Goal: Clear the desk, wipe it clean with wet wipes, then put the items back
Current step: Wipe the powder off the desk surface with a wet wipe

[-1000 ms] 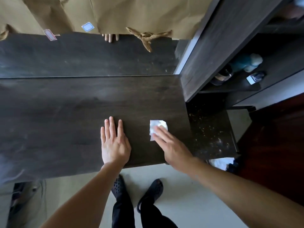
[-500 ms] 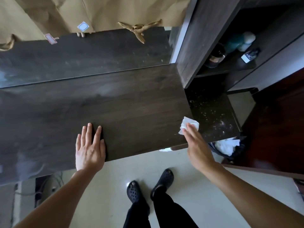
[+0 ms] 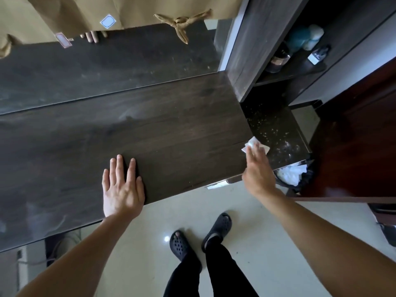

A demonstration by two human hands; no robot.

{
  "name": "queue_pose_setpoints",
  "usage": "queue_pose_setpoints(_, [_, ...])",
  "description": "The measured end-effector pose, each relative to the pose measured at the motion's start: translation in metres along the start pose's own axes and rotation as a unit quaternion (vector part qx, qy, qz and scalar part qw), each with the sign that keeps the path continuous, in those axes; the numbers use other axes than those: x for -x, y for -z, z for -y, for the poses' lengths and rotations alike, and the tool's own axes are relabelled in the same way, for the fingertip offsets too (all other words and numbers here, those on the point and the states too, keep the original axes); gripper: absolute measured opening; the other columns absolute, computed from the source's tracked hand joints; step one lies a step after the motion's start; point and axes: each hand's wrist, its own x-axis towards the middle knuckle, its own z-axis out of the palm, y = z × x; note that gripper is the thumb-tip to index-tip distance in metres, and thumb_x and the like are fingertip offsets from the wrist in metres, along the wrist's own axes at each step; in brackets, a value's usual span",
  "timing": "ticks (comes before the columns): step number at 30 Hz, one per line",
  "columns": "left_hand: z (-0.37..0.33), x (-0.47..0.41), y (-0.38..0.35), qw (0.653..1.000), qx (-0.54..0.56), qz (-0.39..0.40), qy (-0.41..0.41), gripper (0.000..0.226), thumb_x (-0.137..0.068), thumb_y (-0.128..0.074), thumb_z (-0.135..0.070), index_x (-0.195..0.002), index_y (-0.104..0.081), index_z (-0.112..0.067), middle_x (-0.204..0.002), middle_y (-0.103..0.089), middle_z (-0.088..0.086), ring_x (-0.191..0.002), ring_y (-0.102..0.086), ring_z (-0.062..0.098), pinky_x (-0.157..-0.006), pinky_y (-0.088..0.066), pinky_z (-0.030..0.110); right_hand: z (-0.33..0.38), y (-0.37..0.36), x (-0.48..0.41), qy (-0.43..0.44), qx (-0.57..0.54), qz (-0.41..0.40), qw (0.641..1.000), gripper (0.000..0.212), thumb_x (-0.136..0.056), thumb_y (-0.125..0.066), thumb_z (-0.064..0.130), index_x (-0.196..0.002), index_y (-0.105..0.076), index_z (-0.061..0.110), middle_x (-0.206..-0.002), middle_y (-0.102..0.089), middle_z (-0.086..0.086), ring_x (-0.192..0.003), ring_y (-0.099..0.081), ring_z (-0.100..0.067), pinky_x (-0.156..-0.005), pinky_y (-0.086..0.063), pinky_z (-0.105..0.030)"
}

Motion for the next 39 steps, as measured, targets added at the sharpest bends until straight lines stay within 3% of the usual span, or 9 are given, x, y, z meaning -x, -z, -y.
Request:
queue_pose_setpoints(5, [0.000,0.000,0.001,1.000,0.010,-0.002,-0.006,0.058,-0.093,-0.025,-0.035,-0.143,-0.039,-0.008,-0.153,-0.025,0.022,-0.143,-0.017,0.037,-0.115,-0.016,0.051,0.099,-0.050,0.075,0.256,-0.086,0.049,0.962,0.054,-0.086,-0.022,-0.002,-0.130,-0.052,0.001,-0.144,-0.043,-0.017,-0.139,-0.030,-0.033,-0.112,-0.030,-0.043])
queue_pose_setpoints(9, [0.001,0.000,0.002,1.000,0.018,-0.007,-0.009,0.057,-0.094,-0.025,-0.034,-0.143,-0.039,-0.008,-0.153,-0.024,0.022,-0.144,-0.016,0.036,-0.116,-0.015,0.050,0.098,-0.032,0.072,0.325,-0.083,0.082,0.939,0.053,-0.088,-0.022,0.003,-0.129,-0.054,0.008,-0.146,-0.042,-0.007,-0.140,-0.028,-0.022,-0.114,-0.025,-0.027])
queue_pose_setpoints(13, [0.001,0.000,0.002,1.000,0.018,-0.006,-0.008,0.057,-0.093,-0.025,-0.033,-0.143,-0.039,-0.008,-0.153,-0.025,0.022,-0.144,-0.016,0.036,-0.116,-0.015,0.050,0.042,0.001,-0.004,0.155,-0.053,-0.030,0.986,0.028,-0.084,-0.056,-0.005,-0.101,-0.070,0.012,-0.116,-0.063,-0.011,-0.105,-0.055,-0.037,-0.087,-0.051,-0.038])
queue_pose_setpoints(18, [0.001,0.000,0.003,1.000,0.011,-0.002,-0.011,0.056,-0.094,-0.025,-0.032,-0.143,-0.039,-0.008,-0.153,-0.025,0.022,-0.144,-0.016,0.036,-0.117,-0.015,0.050,0.074,0.006,-0.056,-0.006,-0.045,-0.067,0.997,0.025,-0.083,-0.055,0.000,-0.096,-0.072,0.012,-0.101,-0.058,-0.016,-0.088,-0.051,-0.040,-0.074,-0.045,-0.035])
queue_pose_setpoints(23, [0.001,-0.002,0.003,1.000,0.018,0.000,-0.011,0.056,-0.094,-0.027,-0.031,-0.142,-0.041,-0.008,-0.152,-0.026,0.023,-0.143,-0.018,0.037,-0.116,-0.016,0.050,0.132,-0.035,0.017,0.298,-0.113,0.051,0.947,0.025,-0.085,-0.059,0.004,-0.100,-0.071,0.019,-0.096,-0.056,-0.003,-0.085,-0.049,-0.023,-0.065,-0.049,-0.030])
queue_pose_setpoints(25, [0.001,-0.002,0.004,1.000,0.018,0.004,-0.008,0.055,-0.094,-0.027,-0.031,-0.143,-0.040,-0.008,-0.153,-0.026,0.022,-0.144,-0.017,0.037,-0.117,-0.015,0.050,0.112,-0.028,-0.004,0.334,-0.098,0.039,0.937,0.027,-0.085,-0.063,0.003,-0.104,-0.070,0.020,-0.096,-0.056,-0.002,-0.087,-0.050,-0.023,-0.068,-0.051,-0.031])
queue_pose_setpoints(28, [0.000,-0.002,0.004,1.000,0.016,0.000,-0.013,0.055,-0.094,-0.029,-0.030,-0.142,-0.041,-0.008,-0.152,-0.027,0.023,-0.143,-0.018,0.037,-0.117,-0.015,0.049,0.073,-0.016,-0.079,0.230,-0.041,-0.059,0.971,0.030,-0.080,-0.063,-0.005,-0.103,-0.070,0.013,-0.102,-0.060,-0.014,-0.100,-0.052,-0.035,-0.082,-0.050,-0.043])
queue_pose_setpoints(32, [0.000,-0.003,0.003,1.000,0.016,0.001,-0.009,0.054,-0.093,-0.031,-0.030,-0.142,-0.041,-0.008,-0.152,-0.028,0.022,-0.143,-0.019,0.036,-0.116,-0.016,0.050,0.091,-0.020,-0.123,0.132,-0.019,-0.041,0.990,0.040,-0.084,-0.050,-0.010,-0.123,-0.055,-0.001,-0.138,-0.045,-0.019,-0.133,-0.036,-0.035,-0.101,-0.042,-0.048])
queue_pose_setpoints(39, [0.000,-0.003,0.004,0.999,0.034,-0.008,-0.010,0.052,-0.094,-0.032,-0.027,-0.140,-0.044,-0.006,-0.151,-0.030,0.023,-0.143,-0.020,0.036,-0.115,-0.020,0.052,0.108,-0.029,-0.053,0.470,-0.010,0.115,0.875,0.047,-0.097,-0.037,0.018,-0.141,-0.038,0.003,-0.153,-0.027,-0.011,-0.145,-0.016,-0.022,-0.118,-0.019,-0.037])
